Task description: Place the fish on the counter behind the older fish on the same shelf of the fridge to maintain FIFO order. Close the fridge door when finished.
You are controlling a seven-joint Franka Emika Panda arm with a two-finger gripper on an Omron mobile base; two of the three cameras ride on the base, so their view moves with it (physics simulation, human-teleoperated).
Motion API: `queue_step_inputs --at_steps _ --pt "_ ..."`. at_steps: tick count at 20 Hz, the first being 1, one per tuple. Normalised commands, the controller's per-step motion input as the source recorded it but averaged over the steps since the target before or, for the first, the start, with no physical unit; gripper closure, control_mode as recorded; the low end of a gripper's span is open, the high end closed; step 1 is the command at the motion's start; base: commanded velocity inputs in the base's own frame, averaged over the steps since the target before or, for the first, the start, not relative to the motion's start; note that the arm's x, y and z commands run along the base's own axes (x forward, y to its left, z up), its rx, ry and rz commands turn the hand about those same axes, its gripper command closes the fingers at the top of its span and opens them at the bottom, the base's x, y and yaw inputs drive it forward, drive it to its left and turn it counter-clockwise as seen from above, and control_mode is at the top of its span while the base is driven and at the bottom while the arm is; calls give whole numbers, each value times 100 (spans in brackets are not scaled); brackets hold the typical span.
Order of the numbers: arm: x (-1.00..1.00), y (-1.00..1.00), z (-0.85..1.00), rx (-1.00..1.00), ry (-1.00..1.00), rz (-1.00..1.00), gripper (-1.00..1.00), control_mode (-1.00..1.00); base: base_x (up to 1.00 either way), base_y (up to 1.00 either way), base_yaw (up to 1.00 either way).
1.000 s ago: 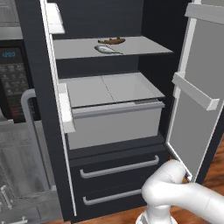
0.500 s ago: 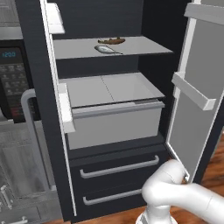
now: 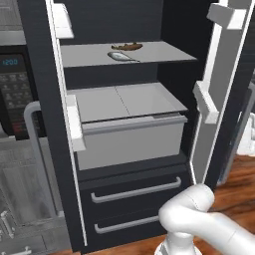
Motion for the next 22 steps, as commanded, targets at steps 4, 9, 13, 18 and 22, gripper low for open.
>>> queue_step_inputs --at_steps 4,9,13,18,22 --pt "0 100 24 -8 0 0 -100 -100 0 0 0" --pt "1 100 34 -8 0 -12 -100 -100 0 0 0" --pt "31 94 36 -10 0 -28 -100 -100 0 0 0" --pt "60 21 47 -5 2 -25 -100 -100 0 0 0" --pt "38 -17 51 -1 1 -14 -100 -100 0 0 0"
